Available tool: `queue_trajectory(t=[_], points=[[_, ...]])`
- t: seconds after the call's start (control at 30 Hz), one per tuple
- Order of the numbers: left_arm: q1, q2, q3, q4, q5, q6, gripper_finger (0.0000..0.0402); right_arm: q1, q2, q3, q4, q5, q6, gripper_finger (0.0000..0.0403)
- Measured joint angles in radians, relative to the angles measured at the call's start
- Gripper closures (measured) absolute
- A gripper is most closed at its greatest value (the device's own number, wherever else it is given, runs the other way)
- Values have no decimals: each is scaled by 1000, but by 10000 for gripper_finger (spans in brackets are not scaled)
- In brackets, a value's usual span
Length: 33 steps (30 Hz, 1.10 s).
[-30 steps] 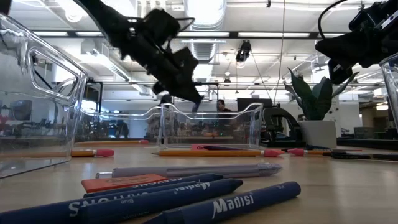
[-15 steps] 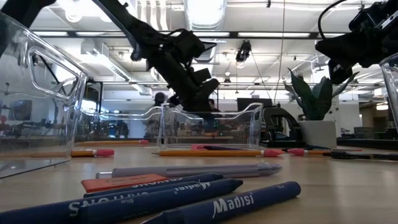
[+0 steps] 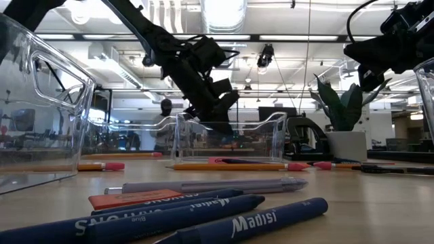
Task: Sort crayons/erasers/pens/pencils in bins
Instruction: Put the blue eraser into the top right transparent bin
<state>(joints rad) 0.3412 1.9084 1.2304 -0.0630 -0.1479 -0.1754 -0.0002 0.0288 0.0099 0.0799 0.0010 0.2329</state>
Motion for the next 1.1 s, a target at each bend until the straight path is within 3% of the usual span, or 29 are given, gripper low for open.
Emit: queue_trajectory(t=[1.1], points=[[1, 10, 0, 0, 50, 108, 352, 0, 0, 0, 0, 0, 0, 380]])
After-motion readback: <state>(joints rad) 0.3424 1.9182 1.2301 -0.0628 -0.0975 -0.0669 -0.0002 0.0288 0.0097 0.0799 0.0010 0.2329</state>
